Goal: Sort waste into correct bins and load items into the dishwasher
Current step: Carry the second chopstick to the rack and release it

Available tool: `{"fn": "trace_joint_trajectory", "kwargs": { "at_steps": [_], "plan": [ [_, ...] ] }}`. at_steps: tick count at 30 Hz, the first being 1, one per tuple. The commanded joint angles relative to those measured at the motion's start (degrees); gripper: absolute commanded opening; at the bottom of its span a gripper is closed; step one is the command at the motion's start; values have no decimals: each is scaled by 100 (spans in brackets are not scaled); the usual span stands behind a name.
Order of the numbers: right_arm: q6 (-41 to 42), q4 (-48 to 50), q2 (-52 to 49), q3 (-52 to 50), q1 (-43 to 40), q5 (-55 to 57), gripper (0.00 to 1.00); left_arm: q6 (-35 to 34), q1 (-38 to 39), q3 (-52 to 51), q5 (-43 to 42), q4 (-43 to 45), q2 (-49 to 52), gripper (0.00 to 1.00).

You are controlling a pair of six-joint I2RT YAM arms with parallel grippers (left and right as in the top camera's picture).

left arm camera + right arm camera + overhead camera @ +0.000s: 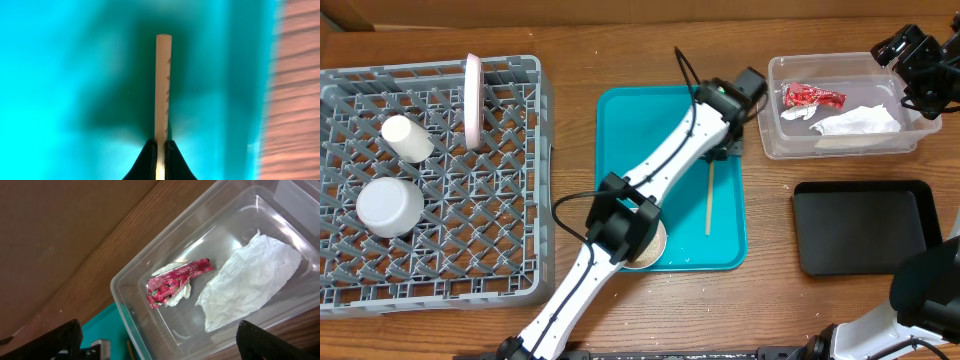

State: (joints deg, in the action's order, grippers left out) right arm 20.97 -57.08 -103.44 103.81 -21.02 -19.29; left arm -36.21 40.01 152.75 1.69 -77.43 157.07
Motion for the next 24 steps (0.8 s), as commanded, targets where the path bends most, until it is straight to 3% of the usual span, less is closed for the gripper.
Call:
{"fn": "trace_joint_trajectory", "kwargs": {
  "at_steps": [1,4,9,16,24],
  "plan": [
    [9,17,87,142,-11,-22,100,953,-533,461,26,-243,-732,4],
    [9,17,87,142,-11,-22,100,1600,-887,579,184,-540,-1185,4],
    [9,17,87,142,-11,-22,100,1707,-1635,579,1209,-1368,-1878,4],
    [9,17,87,142,-11,-24,100,2791,-2710,566,1104,-1939,-2240,4],
    [9,17,87,142,-11,-22,100,3040,-3622,474,717,-1794,-2094,4]
  ]
}}
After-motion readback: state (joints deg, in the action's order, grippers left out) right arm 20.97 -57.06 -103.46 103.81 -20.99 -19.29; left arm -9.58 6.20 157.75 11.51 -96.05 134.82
